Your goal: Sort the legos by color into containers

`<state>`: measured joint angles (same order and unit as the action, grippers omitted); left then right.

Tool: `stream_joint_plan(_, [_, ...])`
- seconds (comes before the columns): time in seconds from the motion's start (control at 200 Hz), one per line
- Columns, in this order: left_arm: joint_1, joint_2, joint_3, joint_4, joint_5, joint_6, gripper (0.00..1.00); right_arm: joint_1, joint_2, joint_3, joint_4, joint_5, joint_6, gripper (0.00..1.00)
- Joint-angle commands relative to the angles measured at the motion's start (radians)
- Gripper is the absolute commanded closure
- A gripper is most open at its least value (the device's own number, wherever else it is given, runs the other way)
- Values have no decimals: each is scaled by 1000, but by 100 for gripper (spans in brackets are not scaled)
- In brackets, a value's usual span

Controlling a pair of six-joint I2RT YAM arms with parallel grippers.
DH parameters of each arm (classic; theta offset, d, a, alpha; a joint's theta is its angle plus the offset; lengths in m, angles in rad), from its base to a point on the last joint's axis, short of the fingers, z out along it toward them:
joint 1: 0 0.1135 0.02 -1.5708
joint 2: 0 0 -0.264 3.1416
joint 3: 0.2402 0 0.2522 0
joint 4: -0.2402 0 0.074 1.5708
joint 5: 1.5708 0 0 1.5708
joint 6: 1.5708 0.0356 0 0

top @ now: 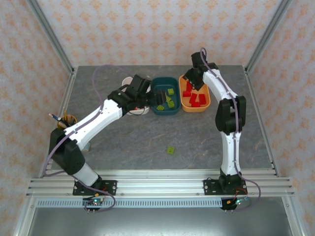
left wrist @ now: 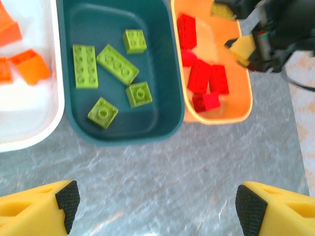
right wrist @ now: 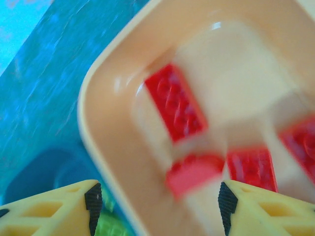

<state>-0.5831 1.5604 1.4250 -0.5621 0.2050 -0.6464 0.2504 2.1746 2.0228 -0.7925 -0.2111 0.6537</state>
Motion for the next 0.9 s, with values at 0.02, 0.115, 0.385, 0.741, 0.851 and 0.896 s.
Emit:
stream_joint_plan(0.02, [-6, -136, -105, -70, 82, 79, 14, 102, -230, -225, -37, 29, -74, 30])
stream_joint_plan(0.115, [-6, -217, -198, -131, 112, 106, 14, 191, -371, -432, -41, 16, -100, 25])
stream_joint_plan(0.385, [-13, -422, -446, -277, 168, 147, 14, 489, -563, -828, -137, -83, -2, 17])
stream_joint_plan(0.741, [-12, -530, -545, -324, 214, 132, 14, 584, -461, -897, -49, -135, 119, 20])
stream_joint_plan(0.851, [-12, -546, -553, -326, 215, 130, 14, 594, -433, -903, -26, -130, 154, 25])
stream_joint_plan(0.896, [-13, -553, -557, -323, 217, 127, 14, 596, -428, -909, -15, -129, 167, 28])
